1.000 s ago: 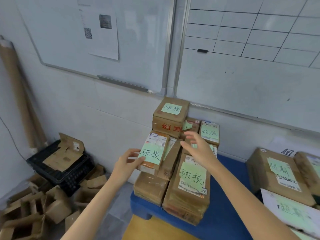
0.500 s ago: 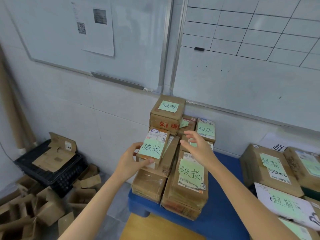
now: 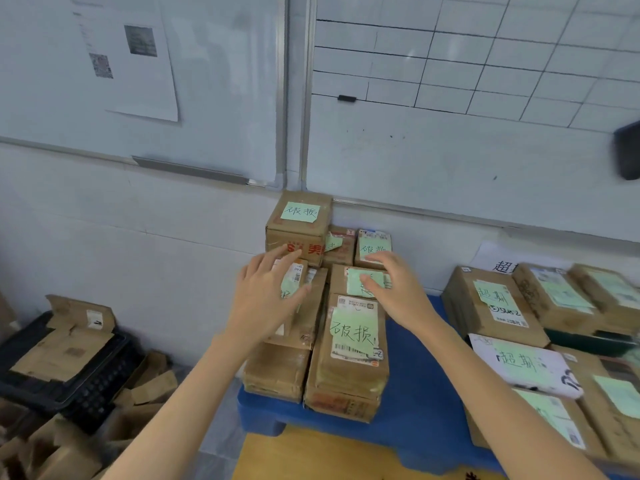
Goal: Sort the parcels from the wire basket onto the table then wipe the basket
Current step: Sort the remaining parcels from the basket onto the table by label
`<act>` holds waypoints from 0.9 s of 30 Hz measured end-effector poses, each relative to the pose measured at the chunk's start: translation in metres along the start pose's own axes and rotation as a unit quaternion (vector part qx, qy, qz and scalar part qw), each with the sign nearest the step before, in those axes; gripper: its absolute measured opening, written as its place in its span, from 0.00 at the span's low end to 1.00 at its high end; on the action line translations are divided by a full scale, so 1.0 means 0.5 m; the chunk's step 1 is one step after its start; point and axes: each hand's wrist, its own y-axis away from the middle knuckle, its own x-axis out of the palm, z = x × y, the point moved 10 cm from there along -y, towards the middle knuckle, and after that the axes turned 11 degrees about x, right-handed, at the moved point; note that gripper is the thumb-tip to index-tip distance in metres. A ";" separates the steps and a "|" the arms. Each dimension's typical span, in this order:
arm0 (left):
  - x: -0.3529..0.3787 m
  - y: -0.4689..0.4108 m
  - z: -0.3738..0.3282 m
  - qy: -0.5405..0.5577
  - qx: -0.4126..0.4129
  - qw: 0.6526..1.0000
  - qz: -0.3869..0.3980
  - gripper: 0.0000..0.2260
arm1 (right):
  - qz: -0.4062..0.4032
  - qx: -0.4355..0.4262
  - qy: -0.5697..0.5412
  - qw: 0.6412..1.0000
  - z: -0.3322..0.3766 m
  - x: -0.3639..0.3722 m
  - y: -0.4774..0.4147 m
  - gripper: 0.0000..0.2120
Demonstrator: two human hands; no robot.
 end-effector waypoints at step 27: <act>0.296 -0.036 -0.908 0.002 0.286 0.955 0.080 0.31 | -0.208 0.245 0.305 0.896 -0.584 -0.713 0.563 0.33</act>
